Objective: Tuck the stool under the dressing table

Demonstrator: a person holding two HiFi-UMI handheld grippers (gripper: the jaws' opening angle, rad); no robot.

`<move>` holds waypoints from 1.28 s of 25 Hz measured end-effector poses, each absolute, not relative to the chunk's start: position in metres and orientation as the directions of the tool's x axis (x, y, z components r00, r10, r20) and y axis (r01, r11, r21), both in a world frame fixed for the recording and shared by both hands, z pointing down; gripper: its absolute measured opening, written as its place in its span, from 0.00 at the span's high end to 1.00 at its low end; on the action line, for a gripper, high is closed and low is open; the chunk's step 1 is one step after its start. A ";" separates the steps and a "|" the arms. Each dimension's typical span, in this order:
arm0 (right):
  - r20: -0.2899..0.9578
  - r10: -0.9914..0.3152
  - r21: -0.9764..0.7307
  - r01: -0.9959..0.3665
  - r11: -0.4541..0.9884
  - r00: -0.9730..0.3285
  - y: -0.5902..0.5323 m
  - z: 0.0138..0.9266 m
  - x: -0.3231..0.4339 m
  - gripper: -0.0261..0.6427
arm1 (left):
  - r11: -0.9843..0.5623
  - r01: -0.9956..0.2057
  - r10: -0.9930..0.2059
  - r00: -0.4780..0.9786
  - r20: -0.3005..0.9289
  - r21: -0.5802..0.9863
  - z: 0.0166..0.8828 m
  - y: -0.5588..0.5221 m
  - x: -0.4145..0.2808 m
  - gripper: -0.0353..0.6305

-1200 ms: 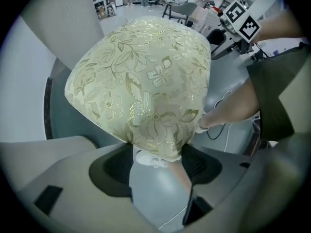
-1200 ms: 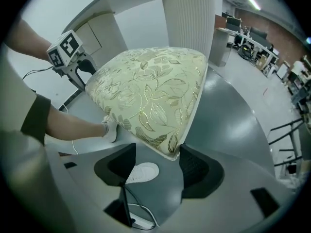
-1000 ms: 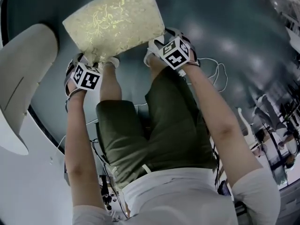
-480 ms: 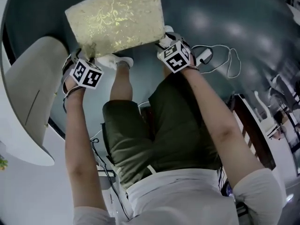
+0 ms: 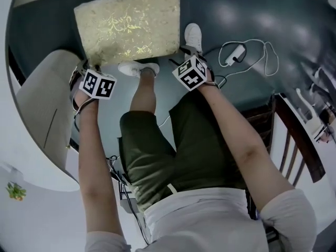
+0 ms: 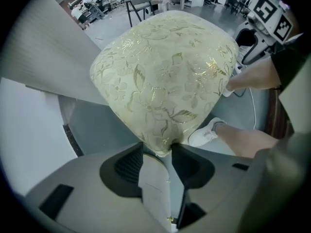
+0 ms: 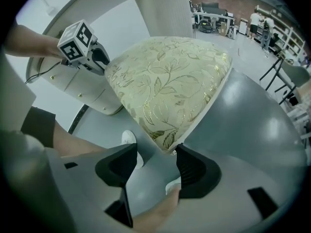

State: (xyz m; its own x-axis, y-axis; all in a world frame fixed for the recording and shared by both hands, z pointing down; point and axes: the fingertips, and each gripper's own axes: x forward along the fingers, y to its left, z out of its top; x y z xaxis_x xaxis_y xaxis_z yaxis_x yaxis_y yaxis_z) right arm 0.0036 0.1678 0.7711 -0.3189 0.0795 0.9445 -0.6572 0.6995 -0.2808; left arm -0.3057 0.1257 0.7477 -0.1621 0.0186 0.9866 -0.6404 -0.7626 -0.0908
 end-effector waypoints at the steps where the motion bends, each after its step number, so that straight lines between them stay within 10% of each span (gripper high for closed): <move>1: 0.945 0.077 -0.280 -0.662 0.695 -0.319 0.170 0.771 0.002 0.57 | -0.762 -0.640 0.016 -0.165 0.986 -0.095 0.747 0.124 -0.307 0.68; 32: 0.971 -0.065 -0.064 -0.514 0.855 -0.229 0.099 0.776 0.037 0.79 | -0.523 -0.852 -0.008 -0.002 1.000 -0.006 0.777 0.168 -0.235 0.94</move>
State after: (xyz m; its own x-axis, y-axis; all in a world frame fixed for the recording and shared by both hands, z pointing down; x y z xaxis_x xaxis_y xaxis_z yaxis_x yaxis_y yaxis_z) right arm 0.0370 0.0985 0.7758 -0.2292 -0.0653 0.9712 -0.5144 0.8552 -0.0639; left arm -0.2351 0.1679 0.7767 -0.0017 -0.0079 1.0000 -0.8520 -0.5234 -0.0056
